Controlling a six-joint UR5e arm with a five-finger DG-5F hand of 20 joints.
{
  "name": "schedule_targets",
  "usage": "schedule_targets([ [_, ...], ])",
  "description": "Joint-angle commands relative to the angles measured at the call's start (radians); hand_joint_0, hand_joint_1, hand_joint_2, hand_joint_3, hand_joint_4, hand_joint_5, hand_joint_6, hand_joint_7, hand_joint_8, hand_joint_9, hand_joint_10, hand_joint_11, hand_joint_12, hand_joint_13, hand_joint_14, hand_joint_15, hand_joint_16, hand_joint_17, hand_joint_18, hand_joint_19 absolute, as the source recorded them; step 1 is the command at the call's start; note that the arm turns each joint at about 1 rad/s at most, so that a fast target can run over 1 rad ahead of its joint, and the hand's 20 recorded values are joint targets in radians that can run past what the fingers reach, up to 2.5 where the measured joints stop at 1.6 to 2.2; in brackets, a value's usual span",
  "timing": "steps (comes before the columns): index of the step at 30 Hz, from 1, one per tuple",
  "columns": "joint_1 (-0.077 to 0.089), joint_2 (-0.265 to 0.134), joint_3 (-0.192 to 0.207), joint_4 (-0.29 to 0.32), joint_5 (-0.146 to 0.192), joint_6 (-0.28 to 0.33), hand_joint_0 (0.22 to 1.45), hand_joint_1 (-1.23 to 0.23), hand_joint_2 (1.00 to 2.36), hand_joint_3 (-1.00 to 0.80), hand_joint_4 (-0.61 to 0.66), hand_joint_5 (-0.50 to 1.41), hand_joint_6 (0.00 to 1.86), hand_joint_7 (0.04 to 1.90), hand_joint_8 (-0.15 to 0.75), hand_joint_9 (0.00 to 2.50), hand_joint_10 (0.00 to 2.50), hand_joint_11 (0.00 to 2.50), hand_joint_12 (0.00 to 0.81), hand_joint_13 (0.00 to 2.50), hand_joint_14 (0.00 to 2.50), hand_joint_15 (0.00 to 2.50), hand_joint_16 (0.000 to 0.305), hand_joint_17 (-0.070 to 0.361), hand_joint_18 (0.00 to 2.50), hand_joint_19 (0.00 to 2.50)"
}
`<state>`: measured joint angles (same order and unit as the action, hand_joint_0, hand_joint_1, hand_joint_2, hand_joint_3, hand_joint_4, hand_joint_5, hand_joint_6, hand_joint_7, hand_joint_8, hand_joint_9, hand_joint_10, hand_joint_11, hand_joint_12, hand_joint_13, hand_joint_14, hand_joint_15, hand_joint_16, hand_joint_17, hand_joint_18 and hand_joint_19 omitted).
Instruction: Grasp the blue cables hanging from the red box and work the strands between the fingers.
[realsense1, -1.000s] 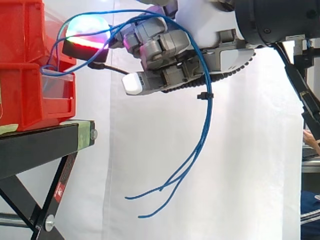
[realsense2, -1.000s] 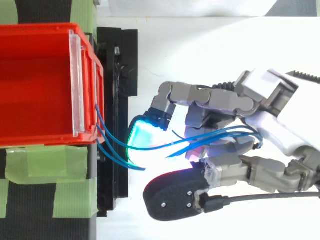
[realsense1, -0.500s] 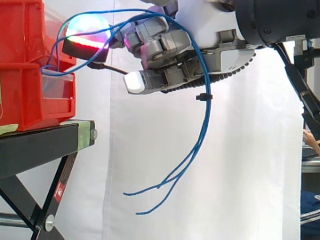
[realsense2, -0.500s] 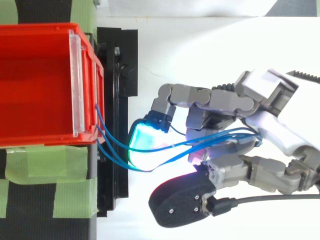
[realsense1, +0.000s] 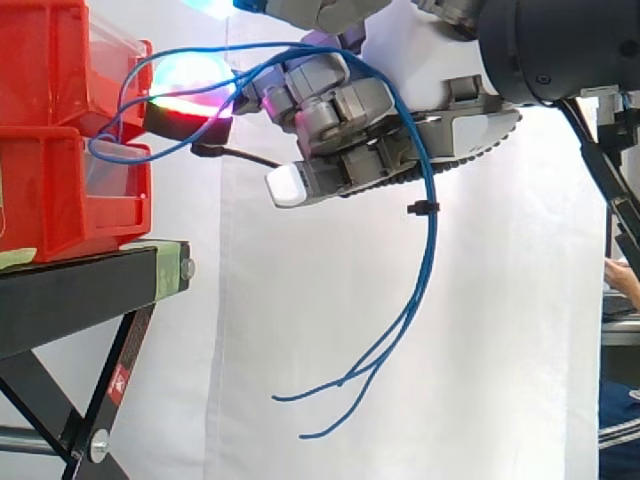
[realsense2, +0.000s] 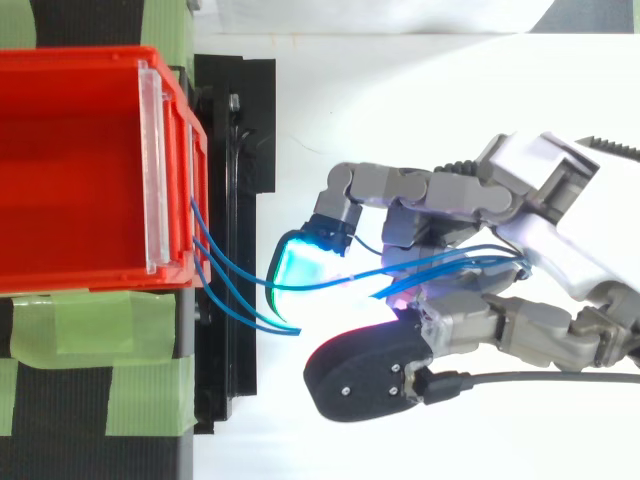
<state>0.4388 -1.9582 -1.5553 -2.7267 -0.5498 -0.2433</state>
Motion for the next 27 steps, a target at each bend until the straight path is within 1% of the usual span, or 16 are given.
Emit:
schedule_targets([
  [1,-0.003,-0.001,0.0,0.012,0.001,-0.007,0.77,-0.6,1.0,-0.97,0.29,0.52,0.07,1.48,0.499,0.5,2.5,2.5,0.562,0.97,2.5,1.58,0.064,0.143,1.31,0.52],
  [2,-0.003,-0.001,-0.002,0.015,0.001,-0.013,0.77,-0.6,1.0,-0.97,0.3,0.52,0.07,1.49,0.5,0.5,2.5,2.5,0.565,0.97,2.5,1.62,0.064,0.143,1.31,0.53],
  [6,-0.006,-0.001,-0.002,0.021,0.001,-0.033,0.77,-0.6,1.0,-0.97,0.29,0.52,0.08,1.49,0.503,0.51,2.5,2.5,0.563,0.97,2.5,1.6,0.064,0.143,1.32,0.53],
  [7,-0.008,0.001,-0.002,0.022,0.001,-0.044,0.77,-0.6,1.0,-0.97,0.29,0.52,0.08,1.49,0.499,0.5,2.5,2.5,0.562,0.97,2.5,1.6,0.062,0.14,1.31,0.52],
  [8,-0.011,-0.001,0.0,0.025,0.002,-0.067,0.77,-0.6,1.0,-0.97,0.29,0.52,0.08,1.49,0.499,0.51,2.5,2.5,0.562,0.97,2.5,1.6,0.062,0.14,1.32,0.52],
  [10,-0.012,0.001,0.0,0.027,0.002,-0.076,0.78,-0.6,1.0,-0.95,0.29,0.52,0.08,1.48,0.499,0.51,2.5,2.5,0.563,0.97,2.5,1.61,0.063,0.141,1.31,0.54],
  [11,-0.015,-0.001,-0.002,0.03,0.004,-0.087,0.79,-0.6,1.0,-0.94,0.28,0.52,0.08,1.49,0.497,0.51,2.5,2.5,0.562,0.97,2.5,1.61,0.062,0.139,1.31,0.54],
  [15,-0.019,-0.001,0.0,0.038,0.019,-0.103,0.8,-0.61,1.0,-0.91,0.28,0.52,0.09,1.48,0.496,0.52,2.5,2.5,0.56,0.98,2.5,1.59,0.061,0.138,1.31,0.56],
  [18,-0.02,-0.001,0.0,0.044,0.024,-0.11,0.81,-0.61,1.0,-0.9,0.28,0.52,0.09,1.48,0.494,0.53,2.5,2.5,0.553,0.98,2.5,1.59,0.06,0.135,1.31,0.56],
  [20,-0.022,0.001,0.0,0.054,0.025,-0.125,0.81,-0.61,1.0,-0.89,0.28,0.53,0.09,1.48,0.492,0.53,2.5,2.5,0.554,0.98,2.5,1.59,0.061,0.138,1.33,0.57],
  [23,-0.022,0.001,-0.002,0.058,0.03,-0.162,0.81,-0.61,1.0,-0.88,0.28,0.54,0.08,1.48,0.492,0.54,2.5,2.5,0.554,0.99,2.5,1.58,0.061,0.137,1.33,0.58],
  [24,-0.023,0.001,0.0,0.058,0.03,-0.172,0.82,-0.61,1.01,-0.86,0.27,0.55,0.08,1.48,0.49,0.54,2.5,2.5,0.549,0.99,2.5,1.6,0.059,0.133,1.33,0.59],
  [25,-0.023,-0.001,0.0,0.058,0.034,-0.195,0.83,-0.62,1.01,-0.81,0.26,0.55,0.07,1.49,0.49,0.55,2.5,2.5,0.55,0.99,2.5,1.62,0.059,0.132,1.33,0.6],
  [26,-0.023,-0.001,0.0,0.058,0.034,-0.195,0.84,-0.62,1.01,-0.79,0.26,0.55,0.07,1.49,0.491,0.55,2.5,2.5,0.556,0.99,2.5,1.62,0.059,0.132,1.33,0.61],
  [27,-0.023,0.001,0.0,0.064,0.039,-0.212,0.84,-0.62,1.01,-0.77,0.27,0.55,0.07,1.5,0.49,0.55,2.5,2.5,0.549,0.99,2.5,1.61,0.058,0.131,1.33,0.62],
])
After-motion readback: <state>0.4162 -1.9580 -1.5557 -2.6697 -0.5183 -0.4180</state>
